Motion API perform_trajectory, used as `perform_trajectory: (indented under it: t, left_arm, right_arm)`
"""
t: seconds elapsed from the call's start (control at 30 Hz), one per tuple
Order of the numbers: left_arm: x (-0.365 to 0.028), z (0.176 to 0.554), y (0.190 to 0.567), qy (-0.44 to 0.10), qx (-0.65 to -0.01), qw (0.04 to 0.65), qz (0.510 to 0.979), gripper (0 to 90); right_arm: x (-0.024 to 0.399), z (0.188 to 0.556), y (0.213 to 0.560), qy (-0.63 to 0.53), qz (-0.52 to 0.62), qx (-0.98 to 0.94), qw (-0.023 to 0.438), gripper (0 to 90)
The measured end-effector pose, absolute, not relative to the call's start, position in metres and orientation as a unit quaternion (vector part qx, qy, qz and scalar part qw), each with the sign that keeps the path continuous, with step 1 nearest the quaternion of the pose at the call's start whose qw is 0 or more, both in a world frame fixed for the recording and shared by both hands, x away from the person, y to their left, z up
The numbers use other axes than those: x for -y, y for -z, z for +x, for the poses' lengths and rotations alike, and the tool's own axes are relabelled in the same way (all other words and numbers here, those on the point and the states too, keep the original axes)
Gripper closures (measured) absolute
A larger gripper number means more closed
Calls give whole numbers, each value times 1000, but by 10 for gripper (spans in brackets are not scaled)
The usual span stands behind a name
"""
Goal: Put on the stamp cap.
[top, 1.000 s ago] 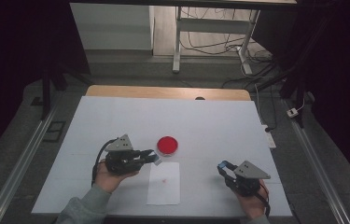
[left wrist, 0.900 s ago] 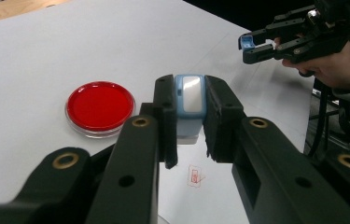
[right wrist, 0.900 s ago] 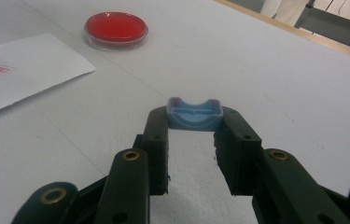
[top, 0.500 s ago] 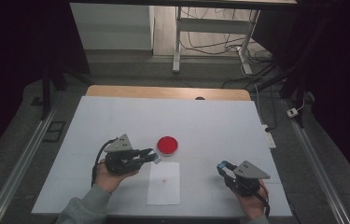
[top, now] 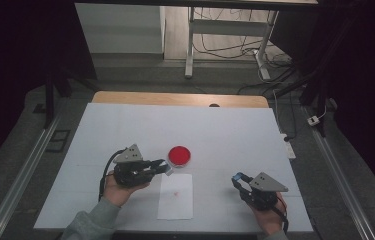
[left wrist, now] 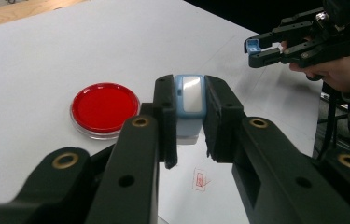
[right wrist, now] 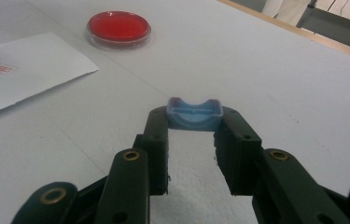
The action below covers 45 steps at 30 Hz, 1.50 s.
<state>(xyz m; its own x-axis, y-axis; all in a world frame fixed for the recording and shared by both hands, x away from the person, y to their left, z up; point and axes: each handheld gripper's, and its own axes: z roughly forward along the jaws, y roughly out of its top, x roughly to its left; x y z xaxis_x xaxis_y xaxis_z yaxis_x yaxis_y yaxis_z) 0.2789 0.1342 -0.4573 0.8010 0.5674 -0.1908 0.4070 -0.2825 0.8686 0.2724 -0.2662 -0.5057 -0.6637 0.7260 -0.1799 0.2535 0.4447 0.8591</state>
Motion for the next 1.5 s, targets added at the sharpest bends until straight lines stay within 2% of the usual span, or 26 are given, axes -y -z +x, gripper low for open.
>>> perform_trajectory:
  t: [1.5]
  left_arm:
    - [-128, 279, 462, -71, -303, 516, 798, 758]
  right_arm:
    - [228, 271, 512, -436, 268, -821, 253, 654]
